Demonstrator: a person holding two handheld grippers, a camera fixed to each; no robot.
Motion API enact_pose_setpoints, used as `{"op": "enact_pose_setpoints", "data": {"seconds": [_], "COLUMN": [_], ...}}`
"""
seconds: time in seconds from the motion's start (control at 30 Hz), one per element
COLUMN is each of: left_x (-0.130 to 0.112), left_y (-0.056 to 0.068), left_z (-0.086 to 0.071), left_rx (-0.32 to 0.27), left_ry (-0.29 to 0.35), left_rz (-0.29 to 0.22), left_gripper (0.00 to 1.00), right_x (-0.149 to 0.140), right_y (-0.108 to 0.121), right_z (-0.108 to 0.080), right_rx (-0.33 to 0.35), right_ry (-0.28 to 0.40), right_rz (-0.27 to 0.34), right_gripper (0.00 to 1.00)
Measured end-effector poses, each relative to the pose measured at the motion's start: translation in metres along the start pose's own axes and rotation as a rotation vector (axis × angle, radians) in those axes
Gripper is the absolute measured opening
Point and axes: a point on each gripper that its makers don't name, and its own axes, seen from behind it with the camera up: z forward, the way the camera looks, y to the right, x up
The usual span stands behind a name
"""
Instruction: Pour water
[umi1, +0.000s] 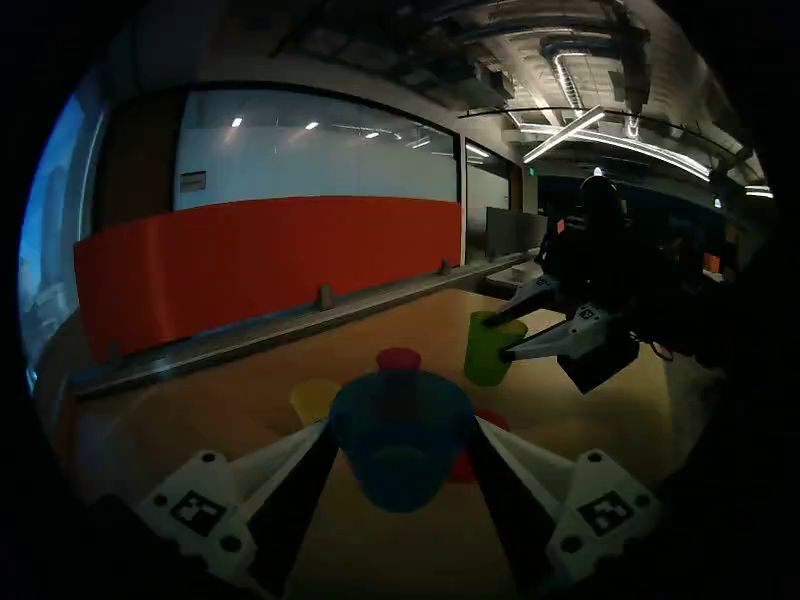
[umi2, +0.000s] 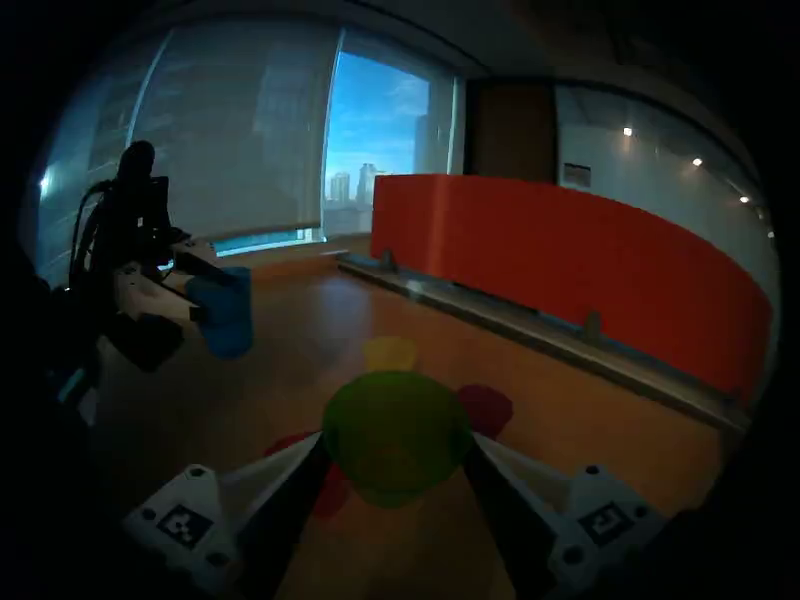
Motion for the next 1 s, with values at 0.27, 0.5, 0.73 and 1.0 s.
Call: {"op": "enact_pose_setpoints", "data": {"seconds": [0.27, 0.5, 0.73, 1.0], "left_x": [0.008, 0.014, 0.020, 0.027], "left_y": [0.004, 0.005, 0.009, 0.012], "left_z": [-0.004, -0.007, -0.008, -0.010], "left_rx": [0.000, 0.004, 0.002, -0.003], "left_ry": [0.021, 0.040, 0.058, 0.095], "left_rz": [0.002, 0.002, 0.006, -0.014], "left_gripper": [0.86, 0.86, 0.86, 0.86], "right_x": [0.018, 0.033, 0.045, 0.053], "right_y": [-0.004, -0.007, -0.009, -0.010], "right_z": [-0.009, -0.017, -0.023, -0.028], "right_rx": [-0.001, -0.020, -0.029, -0.028], "right_ry": [0.063, 0.119, 0.168, 0.198], "right_rz": [0.010, -0.008, -0.016, -0.006], "right_gripper": [0.92, 0.92, 0.92, 0.92]}}
